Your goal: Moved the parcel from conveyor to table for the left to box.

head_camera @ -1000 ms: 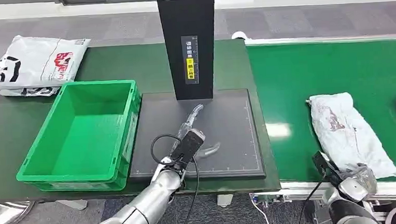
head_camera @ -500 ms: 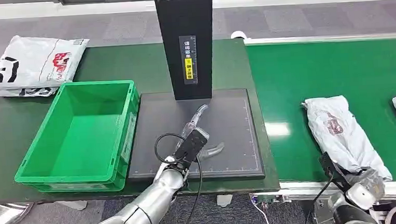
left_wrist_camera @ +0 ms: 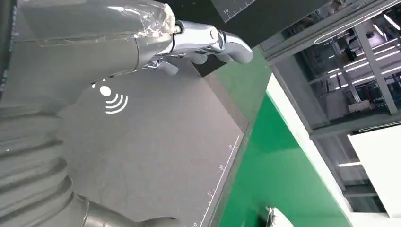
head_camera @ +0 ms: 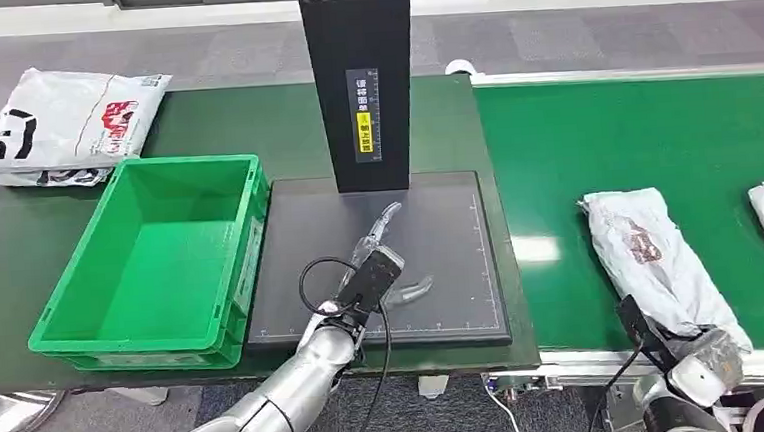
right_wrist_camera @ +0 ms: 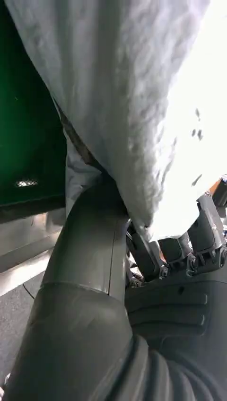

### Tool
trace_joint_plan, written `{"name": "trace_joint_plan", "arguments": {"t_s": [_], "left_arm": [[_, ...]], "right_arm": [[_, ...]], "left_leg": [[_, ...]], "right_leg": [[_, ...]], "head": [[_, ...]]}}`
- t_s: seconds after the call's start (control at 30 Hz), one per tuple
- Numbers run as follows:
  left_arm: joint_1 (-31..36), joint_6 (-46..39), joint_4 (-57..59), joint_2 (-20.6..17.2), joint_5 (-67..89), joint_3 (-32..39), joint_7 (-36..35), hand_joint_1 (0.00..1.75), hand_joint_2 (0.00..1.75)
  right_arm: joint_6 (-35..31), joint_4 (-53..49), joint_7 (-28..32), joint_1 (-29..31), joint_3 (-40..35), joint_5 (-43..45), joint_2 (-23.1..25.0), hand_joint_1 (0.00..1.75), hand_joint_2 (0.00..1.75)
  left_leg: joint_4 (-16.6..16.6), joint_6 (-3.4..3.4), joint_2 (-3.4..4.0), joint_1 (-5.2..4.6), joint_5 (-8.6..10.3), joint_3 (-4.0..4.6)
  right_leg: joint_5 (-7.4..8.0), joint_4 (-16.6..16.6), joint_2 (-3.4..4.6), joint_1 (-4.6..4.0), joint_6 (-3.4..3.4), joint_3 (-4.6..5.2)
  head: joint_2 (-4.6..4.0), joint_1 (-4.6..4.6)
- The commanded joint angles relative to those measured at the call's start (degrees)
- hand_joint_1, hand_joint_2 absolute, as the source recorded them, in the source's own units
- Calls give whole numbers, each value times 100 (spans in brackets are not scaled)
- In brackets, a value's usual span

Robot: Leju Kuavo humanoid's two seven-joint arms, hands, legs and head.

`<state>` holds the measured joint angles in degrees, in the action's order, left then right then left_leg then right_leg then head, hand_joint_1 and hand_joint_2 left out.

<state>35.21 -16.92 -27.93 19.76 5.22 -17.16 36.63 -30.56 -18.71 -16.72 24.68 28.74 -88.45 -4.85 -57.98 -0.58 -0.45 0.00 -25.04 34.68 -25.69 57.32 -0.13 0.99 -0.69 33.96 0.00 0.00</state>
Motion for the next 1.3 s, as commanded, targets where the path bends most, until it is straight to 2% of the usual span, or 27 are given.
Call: {"name": "trace_joint_plan", "arguments": {"t_s": [0.03, 0.17, 0.23, 0.3, 0.33, 0.37, 0.4, 0.43, 0.47, 0.57, 0.63, 0.7, 0.8, 0.87, 0.9, 0.97, 1.03, 1.17, 1.2, 1.3], "left_arm": [[154, -118, 186, -137, 43, 229, -41, 0, 175], [142, -109, 168, -143, 55, 240, -43, 0, 175], [142, -113, 167, -137, 60, 241, -45, 0, 175], [142, -116, 167, -134, 63, 242, -47, 0, 175], [104, -251, 125, -161, 91, 321, -39, 0, 175], [83, -298, 94, -187, 110, 361, -25, 0, 175], [24, -370, 2, -259, 143, 449, 4, 0, 175], [-18, -393, -56, -296, 172, 493, 20, 0, 175], [-89, -530, -162, -353, 268, 542, 44, 0, 175], [-132, -741, -496, -469, 511, 637, 67, 0, 175], [-81, -728, -688, -543, 649, 687, -84, 0, 175], [119, -803, -714, -611, 825, 680, -186, 0, 175], [227, -781, -709, -633, 884, 709, -253, 0, 175], [210, -793, -699, -625, 893, 709, -245, 0, 175], [135, -1055, -743, -663, 897, 775, -199, 0, 175], [-26, -944, -794, -835, 732, 792, -8, 0, 175], [-74, -893, -825, -893, 685, 804, 51, 0, 175], [-103, -908, -888, -876, 708, 770, -14, 0, 175], [-115, -917, -905, -872, 712, 757, -32, 0, 175], [-117, -910, -918, -901, 731, 689, -81, 0, 175]], "right_arm": [[-935, -1197, 1215, -11, 590, 393, 571, 175, 175], [-875, -1251, 1144, -1, 558, 358, 584, 175, 175], [-888, -1248, 1145, -21, 560, 361, 578, 175, 175], [-903, -1239, 1154, -30, 563, 368, 575, 175, 175], [-944, -2503, 2195, -315, 604, 924, 910, 175, 175], [-944, -2872, 2540, -357, 614, 1120, 1058, 175, 175], [-944, -3543, 3243, -396, 358, 1687, 1364, 175, 175], [-944, -3908, 3403, -434, 62, 1944, 1501, 175, 175], [-944, -4249, 3306, -495, -606, 2089, 1583, 175, 175], [-944, -4919, 2750, -617, -2181, 1935, 1647, 175, 175], [-879, -5132, 2299, -608, -2828, 1702, 1703, 175, 175], [-756, -5157, 2187, -434, -3380, 1580, 1753, 175, 175], [-807, -5008, 2040, -326, -3604, 1564, 1701, 175, 175], [-854, -4988, 2042, -347, -3602, 1605, 1644, 175, 175], [-406, -4871, 2695, -323, -4046, 2137, 1458, 175, 175], [-830, -4135, 2546, -134, -4610, 2339, 1421, 175, 175], [-861, -3809, 2401, -64, -5060, 2415, 1399, 175, 175], [-702, -3639, 2220, -137, -5632, 2310, 1356, 175, 175], [-641, -3596, 2194, -161, -5743, 2332, 1342, 175, 175], [-21, -3513, 2228, -194, -6066, 2797, 1307, 175, 175]], "left_leg": [[7, -3, 25, 1, -2, -6], [9, -6, 37, 3, -4, -8], [3, -3, 7, 2, 0, 2], [7, -4, 8, 2, -1, -5], [8, -3, 14, 5, -2, -5], [5, -2, 14, -1, -1, 2], [7, -4, 24, 0, -4, -2], [5, -4, 24, -4, -2, 5], [7, -8, 60, -3, -8, -1], [6, -8, 53, -1, -7, 6], [8, -14, 75, 7, -10, -1], [1, -14, 62, 0, -3, 18], [5, -27, 65, 6, 4, 13], [10, -33, 33, 8, 14, 12], [13, -33, 30, 12, 15, 7], [16, -32, 31, 10, 13, 2], [21, -31, 51, 13, 7, -9], [26, -38, 51, 17, 9, -10], [22, -37, 27, 14, 12, -1], [23, -36, 28, 17, 8, -6]], "right_leg": [[5, -5, 22, -2, 7, 0], [7, -3, 34, -4, 10, 2], [2, 1, 6, -3, 5, 4], [2, -2, 4, -3, 7, -1], [4, -6, 10, -6, 8, -2], [2, 3, 11, 0, 6, 8], [3, 1, 22, -1, 8, 7], [3, 8, 23, 3, 6, 15], [8, 9, 58, 2, 12, 21], [6, 16, 52, 0, 11, 29], [8, 16, 71, -8, 19, 29], [3, 35, 58, -1, 19, 49], [6, 32, 64, -7, 23, 50], [3, 27, 33, -8, 21, 42], [3, 22, 29, -11, 23, 35], [3, 19, 31, -9, 21, 30], [5, 15, 49, -13, 23, 18], [7, 12, 52, -16, 34, 23], [1, 18, 33, -13, 33, 26], [-2, 13, 27, -17, 38, 21]], "head": [[0, 0], [0, 0], [0, 0], [0, 0], [0, 0], [0, 0], [0, 0], [0, 0], [0, 0], [0, 0], [0, 0], [0, 0], [0, 0], [0, 0], [0, 0], [0, 0], [0, 0], [0, 2], [0, 0], [0, 0]]}}
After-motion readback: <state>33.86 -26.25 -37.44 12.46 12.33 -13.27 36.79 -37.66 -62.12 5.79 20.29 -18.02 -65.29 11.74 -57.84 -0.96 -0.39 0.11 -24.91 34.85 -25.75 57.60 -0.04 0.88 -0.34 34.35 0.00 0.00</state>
